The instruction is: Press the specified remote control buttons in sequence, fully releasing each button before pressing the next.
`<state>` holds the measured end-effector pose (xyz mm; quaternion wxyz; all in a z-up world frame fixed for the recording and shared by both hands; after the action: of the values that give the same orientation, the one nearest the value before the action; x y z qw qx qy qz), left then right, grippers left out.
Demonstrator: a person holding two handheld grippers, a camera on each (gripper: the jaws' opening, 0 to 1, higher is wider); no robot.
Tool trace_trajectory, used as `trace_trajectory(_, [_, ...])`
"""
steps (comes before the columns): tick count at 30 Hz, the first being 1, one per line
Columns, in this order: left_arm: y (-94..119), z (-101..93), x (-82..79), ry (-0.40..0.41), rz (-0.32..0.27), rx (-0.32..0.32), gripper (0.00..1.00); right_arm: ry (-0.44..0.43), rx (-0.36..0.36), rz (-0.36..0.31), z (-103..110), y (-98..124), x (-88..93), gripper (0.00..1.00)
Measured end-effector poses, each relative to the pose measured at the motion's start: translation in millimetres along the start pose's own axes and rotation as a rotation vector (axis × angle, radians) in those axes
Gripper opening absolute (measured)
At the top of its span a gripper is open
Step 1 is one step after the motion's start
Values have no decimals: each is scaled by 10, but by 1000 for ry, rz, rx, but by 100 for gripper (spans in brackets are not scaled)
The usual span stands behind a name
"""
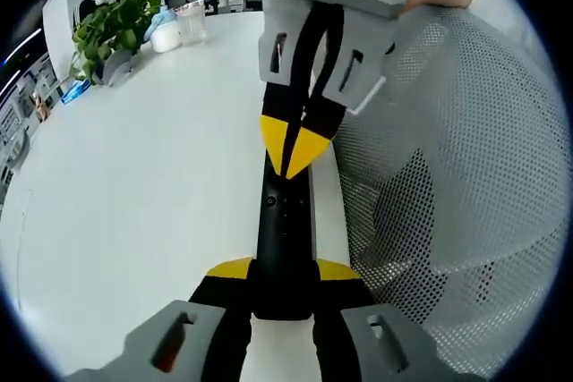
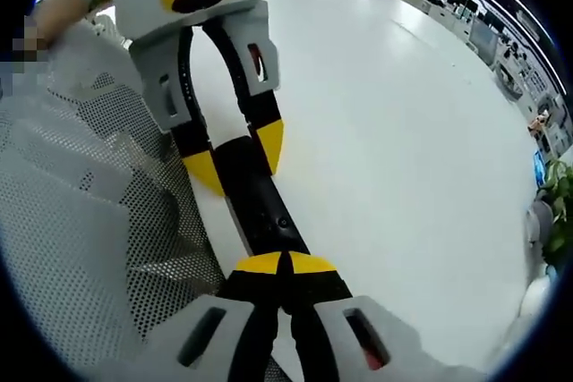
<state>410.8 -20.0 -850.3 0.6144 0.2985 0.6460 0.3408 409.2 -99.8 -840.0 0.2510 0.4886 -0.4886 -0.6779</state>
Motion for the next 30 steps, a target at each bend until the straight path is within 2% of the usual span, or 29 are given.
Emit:
trace_trajectory(3, [1,-2,0,1,0,1,19,33,-12,-4,6,1,0,0])
trace_trajectory(7, [2,-5,0,4,-5,-2,19,11,-32,-12,-13,1,-20,0])
trace_trajectory(16, [2,-2,2,3,-2,1,19,49,-50,-28,48,-30,-74,0])
trace_trajectory(30, [3,0,2,4,-1,3,19,115,-25,-28,57,-36,-81,0])
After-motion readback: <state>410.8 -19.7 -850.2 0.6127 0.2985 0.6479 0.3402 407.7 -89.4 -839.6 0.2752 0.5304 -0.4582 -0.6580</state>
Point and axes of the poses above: the point that each gripper's makers call its tool centre point, and the gripper's own axes: y roughly backward along the fingers, z roughly to its left, x roughly out of its underside, the point moved 3 cm from there along y, roughly backward along the fingers, and after that the axes turned 3 degrees about -y, right-handed, at the moved point
